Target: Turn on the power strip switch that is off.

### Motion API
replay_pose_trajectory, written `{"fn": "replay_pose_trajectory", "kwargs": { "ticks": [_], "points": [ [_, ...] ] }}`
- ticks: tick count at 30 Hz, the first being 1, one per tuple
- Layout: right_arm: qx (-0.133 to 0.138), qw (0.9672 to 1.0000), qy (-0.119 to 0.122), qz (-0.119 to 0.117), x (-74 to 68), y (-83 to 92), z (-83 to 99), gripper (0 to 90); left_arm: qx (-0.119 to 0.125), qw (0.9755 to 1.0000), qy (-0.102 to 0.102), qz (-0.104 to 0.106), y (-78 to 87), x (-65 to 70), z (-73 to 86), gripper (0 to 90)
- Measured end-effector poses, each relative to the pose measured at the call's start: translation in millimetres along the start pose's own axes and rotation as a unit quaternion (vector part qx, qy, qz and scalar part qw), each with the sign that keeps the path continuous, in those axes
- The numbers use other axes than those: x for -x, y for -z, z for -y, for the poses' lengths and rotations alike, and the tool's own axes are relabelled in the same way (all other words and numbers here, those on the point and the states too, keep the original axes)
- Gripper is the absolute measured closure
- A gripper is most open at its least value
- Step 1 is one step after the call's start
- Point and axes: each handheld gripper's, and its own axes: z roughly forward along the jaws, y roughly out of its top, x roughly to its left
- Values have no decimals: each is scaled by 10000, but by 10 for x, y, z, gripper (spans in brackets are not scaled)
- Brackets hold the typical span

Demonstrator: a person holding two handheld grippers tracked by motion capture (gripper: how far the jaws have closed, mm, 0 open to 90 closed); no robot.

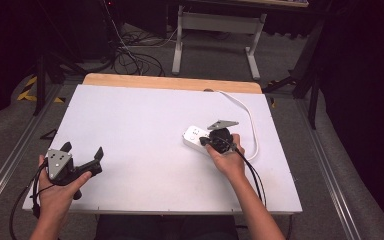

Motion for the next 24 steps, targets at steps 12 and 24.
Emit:
{"fn": "replay_pose_trajectory", "kwargs": {
  "ticks": [12,24],
  "points": [
    [3,10000,10,28,-6,1,2,900,-20,10000,6,16,-1,1,0,29],
    [24,10000,-31,46,-17,2,6,900,-6,10000,12,17,-7,0,0,30]
  ]
}}
